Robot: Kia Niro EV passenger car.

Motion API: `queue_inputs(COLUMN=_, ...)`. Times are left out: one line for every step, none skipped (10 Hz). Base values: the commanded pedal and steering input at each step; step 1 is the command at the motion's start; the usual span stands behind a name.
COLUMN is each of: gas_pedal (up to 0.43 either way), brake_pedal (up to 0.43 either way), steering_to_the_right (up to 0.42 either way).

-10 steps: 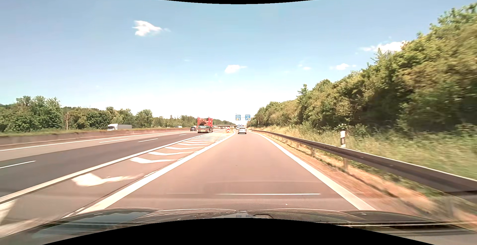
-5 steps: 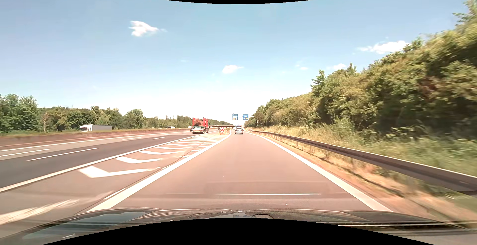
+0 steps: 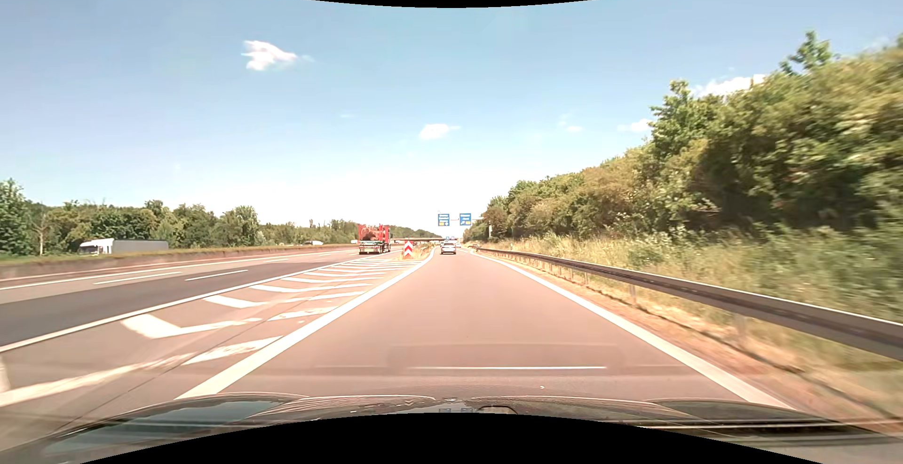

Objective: Follow the waypoints while adhering to traffic rules and regulations

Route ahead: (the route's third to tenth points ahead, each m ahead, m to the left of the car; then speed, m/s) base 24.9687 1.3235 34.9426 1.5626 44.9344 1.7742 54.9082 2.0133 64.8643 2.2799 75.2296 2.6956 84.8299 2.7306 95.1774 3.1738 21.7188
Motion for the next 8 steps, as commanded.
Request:
queue_inputs(gas_pedal=0.248, brake_pedal=0.000, steering_to_the_right=-0.006)
queue_inputs(gas_pedal=0.248, brake_pedal=0.000, steering_to_the_right=-0.006)
queue_inputs(gas_pedal=0.248, brake_pedal=0.000, steering_to_the_right=-0.006)
queue_inputs(gas_pedal=0.248, brake_pedal=0.000, steering_to_the_right=-0.006)
queue_inputs(gas_pedal=0.248, brake_pedal=0.000, steering_to_the_right=-0.006)
queue_inputs(gas_pedal=0.248, brake_pedal=0.000, steering_to_the_right=-0.006)
queue_inputs(gas_pedal=0.248, brake_pedal=0.000, steering_to_the_right=-0.006)
queue_inputs(gas_pedal=0.248, brake_pedal=0.000, steering_to_the_right=-0.006)
